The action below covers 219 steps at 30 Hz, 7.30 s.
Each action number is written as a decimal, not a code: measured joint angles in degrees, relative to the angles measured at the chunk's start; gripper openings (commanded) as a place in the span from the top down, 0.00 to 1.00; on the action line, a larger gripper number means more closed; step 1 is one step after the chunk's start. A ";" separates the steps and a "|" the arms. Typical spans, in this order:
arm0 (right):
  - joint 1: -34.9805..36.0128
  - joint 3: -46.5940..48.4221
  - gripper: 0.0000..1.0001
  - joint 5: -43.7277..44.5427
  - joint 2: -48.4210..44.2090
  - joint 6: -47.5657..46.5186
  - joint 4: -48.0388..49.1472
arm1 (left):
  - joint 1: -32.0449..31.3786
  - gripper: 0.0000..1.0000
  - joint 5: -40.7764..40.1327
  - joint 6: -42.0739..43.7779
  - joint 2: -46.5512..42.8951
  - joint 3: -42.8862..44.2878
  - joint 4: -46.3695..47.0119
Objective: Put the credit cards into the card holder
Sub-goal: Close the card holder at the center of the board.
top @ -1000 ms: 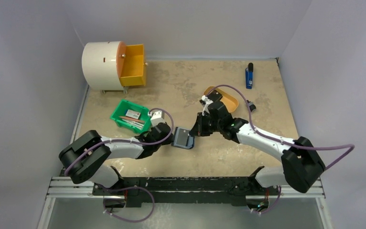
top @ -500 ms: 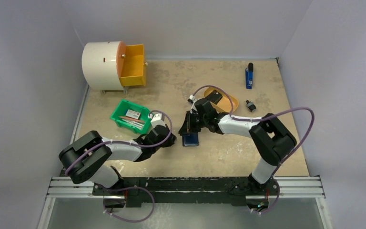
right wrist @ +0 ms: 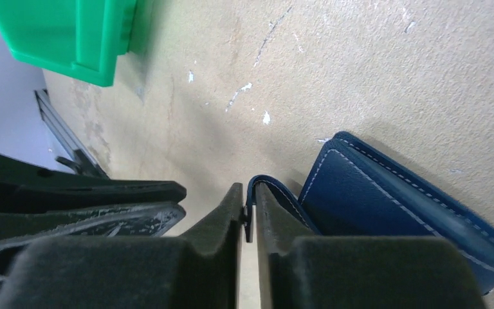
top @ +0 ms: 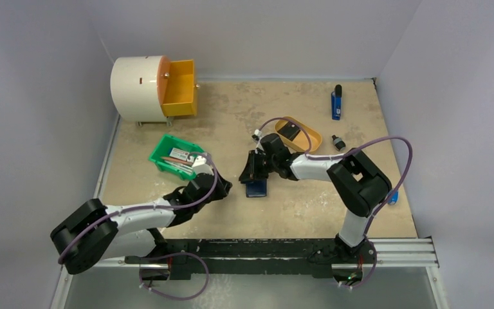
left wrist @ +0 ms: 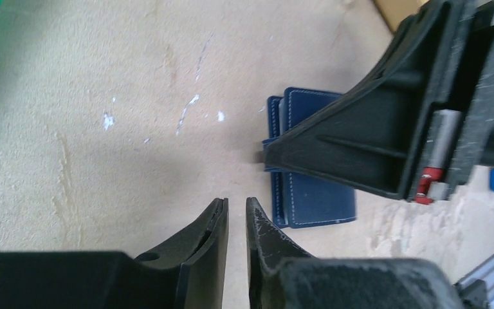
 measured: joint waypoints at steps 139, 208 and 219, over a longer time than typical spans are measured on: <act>-12.22 -16.48 0.36 2.10 -18.88 5.07 -1.81 | -0.11 0.89 -4.17 -0.98 14.47 12.37 -4.61; -8.44 -18.60 0.33 0.44 -10.82 11.37 13.53 | -1.18 0.95 -0.70 -5.14 21.00 15.04 2.95; -8.44 -18.97 0.37 0.94 -8.83 15.10 17.44 | -1.18 0.98 -2.95 -7.28 20.98 14.82 2.56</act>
